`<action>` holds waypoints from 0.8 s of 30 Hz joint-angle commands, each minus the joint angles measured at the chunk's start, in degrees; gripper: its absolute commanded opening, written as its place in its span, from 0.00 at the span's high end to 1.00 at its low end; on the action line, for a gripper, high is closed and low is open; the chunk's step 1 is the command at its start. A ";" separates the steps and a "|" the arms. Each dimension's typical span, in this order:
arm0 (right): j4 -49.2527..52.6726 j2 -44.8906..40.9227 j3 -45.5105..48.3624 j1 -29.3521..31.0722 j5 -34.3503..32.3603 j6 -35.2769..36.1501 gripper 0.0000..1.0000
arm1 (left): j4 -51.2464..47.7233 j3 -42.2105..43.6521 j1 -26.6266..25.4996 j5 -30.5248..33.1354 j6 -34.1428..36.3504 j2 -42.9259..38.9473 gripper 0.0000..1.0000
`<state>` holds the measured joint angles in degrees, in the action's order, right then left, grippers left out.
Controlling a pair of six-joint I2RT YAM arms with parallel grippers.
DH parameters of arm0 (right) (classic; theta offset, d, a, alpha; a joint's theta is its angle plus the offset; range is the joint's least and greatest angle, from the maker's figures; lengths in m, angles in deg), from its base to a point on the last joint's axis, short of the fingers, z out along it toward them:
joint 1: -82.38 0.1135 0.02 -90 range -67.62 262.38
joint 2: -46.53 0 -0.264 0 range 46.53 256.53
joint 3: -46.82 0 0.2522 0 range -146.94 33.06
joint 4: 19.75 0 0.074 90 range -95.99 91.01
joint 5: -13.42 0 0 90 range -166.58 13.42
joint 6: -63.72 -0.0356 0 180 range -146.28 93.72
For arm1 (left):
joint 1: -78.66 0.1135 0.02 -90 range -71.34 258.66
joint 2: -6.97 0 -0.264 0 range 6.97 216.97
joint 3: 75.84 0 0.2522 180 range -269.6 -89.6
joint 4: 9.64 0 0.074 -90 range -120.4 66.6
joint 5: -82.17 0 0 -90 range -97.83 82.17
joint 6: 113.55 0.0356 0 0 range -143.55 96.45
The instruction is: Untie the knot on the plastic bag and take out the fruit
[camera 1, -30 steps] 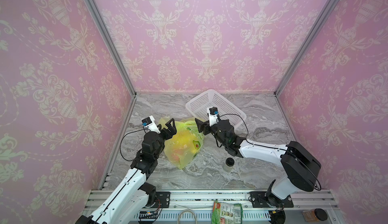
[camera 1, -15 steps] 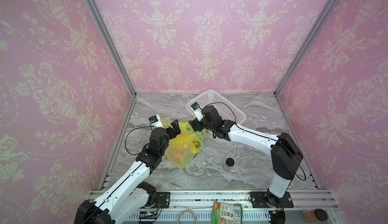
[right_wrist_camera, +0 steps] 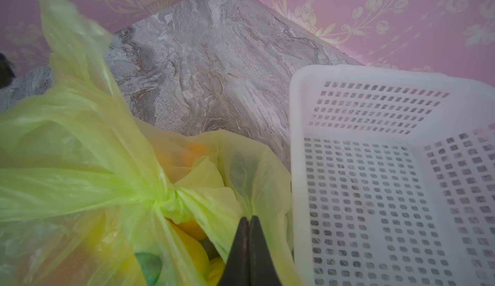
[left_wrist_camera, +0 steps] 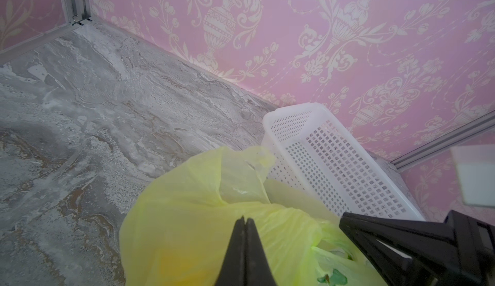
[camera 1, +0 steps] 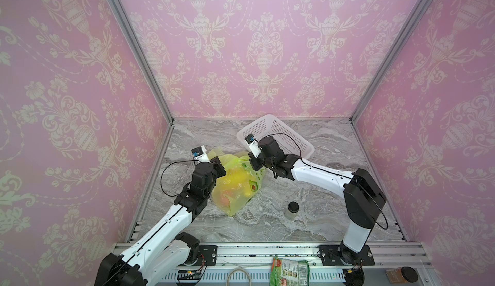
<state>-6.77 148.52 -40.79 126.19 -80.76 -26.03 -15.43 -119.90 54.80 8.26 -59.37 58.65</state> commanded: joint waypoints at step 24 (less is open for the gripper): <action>14.34 3.82 -10.69 -6.60 27.93 -1.70 0.07 | -25.78 -3.95 -0.23 -7.61 5.26 -10.95 0.04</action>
<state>1.41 150.47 -49.73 118.91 -57.49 -30.18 -34.65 -120.95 54.80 4.46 -57.42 44.38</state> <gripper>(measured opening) 0.932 0.954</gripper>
